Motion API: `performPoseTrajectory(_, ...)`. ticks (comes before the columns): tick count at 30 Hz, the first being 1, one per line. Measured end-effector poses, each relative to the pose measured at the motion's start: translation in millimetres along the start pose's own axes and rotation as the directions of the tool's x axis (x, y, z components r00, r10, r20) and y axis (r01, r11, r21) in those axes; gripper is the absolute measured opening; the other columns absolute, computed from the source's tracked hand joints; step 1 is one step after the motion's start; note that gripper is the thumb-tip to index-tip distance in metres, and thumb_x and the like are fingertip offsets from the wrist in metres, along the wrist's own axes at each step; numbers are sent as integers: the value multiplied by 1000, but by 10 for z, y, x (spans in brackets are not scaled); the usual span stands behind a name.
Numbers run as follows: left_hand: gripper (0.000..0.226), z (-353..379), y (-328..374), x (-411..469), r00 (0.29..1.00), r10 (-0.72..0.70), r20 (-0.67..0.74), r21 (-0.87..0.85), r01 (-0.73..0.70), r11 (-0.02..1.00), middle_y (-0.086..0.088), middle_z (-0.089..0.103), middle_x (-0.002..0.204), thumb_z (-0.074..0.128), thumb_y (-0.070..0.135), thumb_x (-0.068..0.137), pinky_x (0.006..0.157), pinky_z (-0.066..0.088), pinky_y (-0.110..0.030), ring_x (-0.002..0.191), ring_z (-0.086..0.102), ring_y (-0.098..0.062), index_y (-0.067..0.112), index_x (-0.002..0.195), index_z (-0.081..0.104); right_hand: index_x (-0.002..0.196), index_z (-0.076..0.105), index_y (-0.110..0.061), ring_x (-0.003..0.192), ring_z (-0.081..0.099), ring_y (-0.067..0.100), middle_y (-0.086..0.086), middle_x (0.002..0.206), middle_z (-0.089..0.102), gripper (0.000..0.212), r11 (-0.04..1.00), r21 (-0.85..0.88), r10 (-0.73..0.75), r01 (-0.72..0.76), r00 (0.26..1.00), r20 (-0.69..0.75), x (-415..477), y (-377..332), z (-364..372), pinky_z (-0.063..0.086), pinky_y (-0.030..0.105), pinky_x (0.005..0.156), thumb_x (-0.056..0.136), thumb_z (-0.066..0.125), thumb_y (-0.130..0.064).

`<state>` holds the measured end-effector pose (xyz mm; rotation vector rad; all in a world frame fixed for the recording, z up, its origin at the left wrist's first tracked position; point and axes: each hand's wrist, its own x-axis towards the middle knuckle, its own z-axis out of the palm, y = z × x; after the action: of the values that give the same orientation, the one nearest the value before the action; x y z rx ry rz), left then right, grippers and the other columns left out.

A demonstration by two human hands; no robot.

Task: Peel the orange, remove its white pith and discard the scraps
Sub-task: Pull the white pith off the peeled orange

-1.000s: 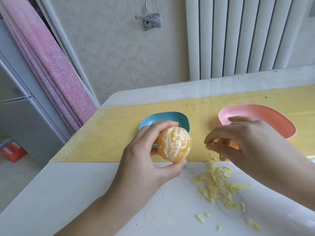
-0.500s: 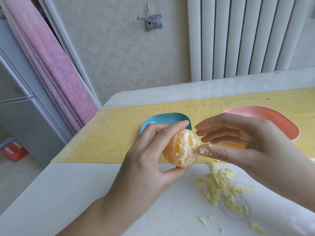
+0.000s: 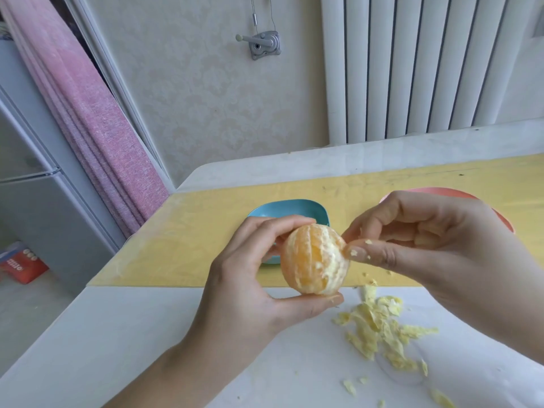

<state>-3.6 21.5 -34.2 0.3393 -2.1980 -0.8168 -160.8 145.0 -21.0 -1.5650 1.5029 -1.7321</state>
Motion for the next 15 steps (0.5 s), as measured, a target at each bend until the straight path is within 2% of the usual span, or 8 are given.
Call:
performPoseTrajectory(2,58,18,7,0,991,-123,53,-194,131,972,13,66,104,85,38,51,76,48,-14,97,65,-9,39,104,63,68,67,-19,76,71,24,5,80,73,27,999,-12,32,-32,999,-36,4,-7,-6,55,54,75,59,80,-40)
performPoseTrajectory(4,53,31,-6,12,970,-217,107,-339,241,909,12,71,97,85,34,50,73,49,-14,89,68,-6,38,99,66,69,66,-23,78,68,19,0,82,71,23,997,-76,27,-34,994,-102,11,-12,-15,55,45,78,61,84,-33)
performPoseTrajectory(6,47,32,-20,30,954,-262,145,-424,299,855,10,73,93,83,30,50,70,49,-13,84,69,-6,35,95,70,70,59,-29,82,63,14,-5,84,63,29,971,-235,0,-44,983,-185,14,29,-59,51,32,83,64,84,-14)
performPoseTrajectory(8,39,19,-13,43,940,-286,188,-468,342,815,9,73,88,81,29,53,68,48,-11,80,68,-5,30,91,73,69,51,-33,84,57,13,-6,85,58,43,908,-416,-58,-44,972,-228,13,62,-94,43,13,76,69,74,4)
performPoseTrajectory(9,36,11,-5,44,933,-292,209,-476,358,803,9,73,86,80,31,55,67,48,-11,79,68,-4,27,90,73,68,49,-32,83,56,12,-6,85,58,45,880,-473,-79,-41,969,-232,8,68,-101,39,10,71,69,69,9)
performPoseTrajectory(12,32,3,8,40,926,-302,228,-454,375,808,11,72,83,75,39,60,70,47,-11,80,67,-3,26,89,73,64,52,-31,72,52,9,-9,81,60,44,836,-548,-106,-35,969,-225,-13,51,-84,35,6,57,68,66,11)
performPoseTrajectory(15,32,13,-1,41,925,-311,216,-434,376,819,12,71,85,74,42,60,77,51,-19,84,68,-7,28,90,72,61,59,-38,77,55,10,-13,84,61,46,801,-598,-87,-30,982,-166,-25,73,-80,36,5,59,63,78,4)
